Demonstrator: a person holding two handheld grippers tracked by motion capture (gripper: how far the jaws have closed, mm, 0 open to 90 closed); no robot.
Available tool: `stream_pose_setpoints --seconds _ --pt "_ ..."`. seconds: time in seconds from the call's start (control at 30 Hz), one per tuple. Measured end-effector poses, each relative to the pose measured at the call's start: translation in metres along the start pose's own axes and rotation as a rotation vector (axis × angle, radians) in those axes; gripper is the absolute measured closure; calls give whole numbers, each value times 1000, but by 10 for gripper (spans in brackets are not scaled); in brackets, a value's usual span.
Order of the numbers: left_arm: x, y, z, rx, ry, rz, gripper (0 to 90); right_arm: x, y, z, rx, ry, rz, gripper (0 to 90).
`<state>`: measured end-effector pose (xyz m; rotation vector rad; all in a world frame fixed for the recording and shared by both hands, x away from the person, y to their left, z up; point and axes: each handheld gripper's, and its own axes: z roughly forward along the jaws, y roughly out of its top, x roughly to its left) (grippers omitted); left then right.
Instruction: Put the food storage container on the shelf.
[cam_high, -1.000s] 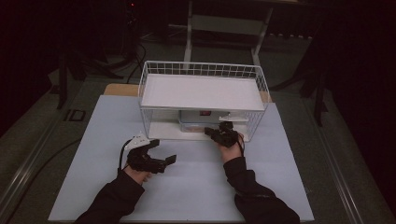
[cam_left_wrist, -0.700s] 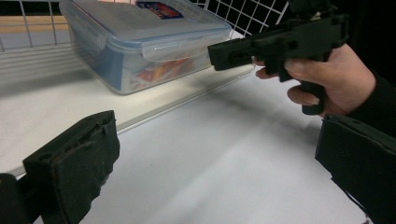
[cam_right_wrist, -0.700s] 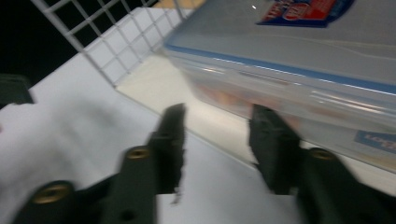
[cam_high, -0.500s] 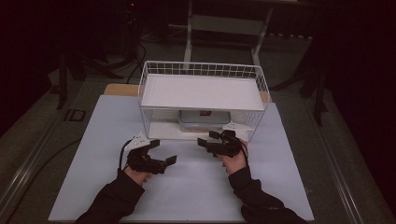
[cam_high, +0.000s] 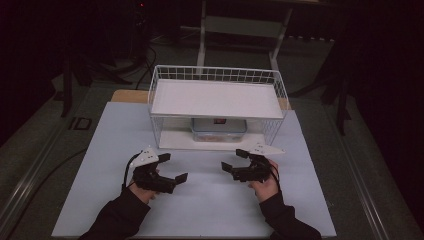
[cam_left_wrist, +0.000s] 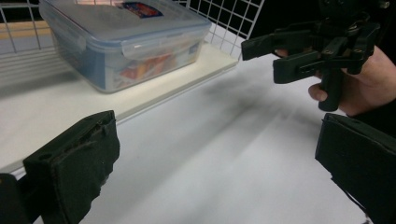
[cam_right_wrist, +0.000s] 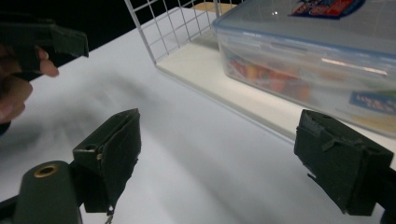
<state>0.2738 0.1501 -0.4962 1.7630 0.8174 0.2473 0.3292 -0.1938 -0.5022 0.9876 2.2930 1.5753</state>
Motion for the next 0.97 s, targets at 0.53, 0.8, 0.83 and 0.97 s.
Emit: stream_pose_setpoints --seconds 0.53,0.8,0.83,0.97 --pt "-1 -13 -8 36 1 18 0 7 -26 -41 58 -10 -51 154" --pt "-1 -16 -3 56 0 29 0 4 -35 -54 60 -20 -44 156" --pt "-1 -16 -2 61 -1 30 0 3 -35 -54 56 -16 -42 156" --pt "-2 -17 -1 63 -5 33 0 3 -34 -54 55 -20 -46 157"
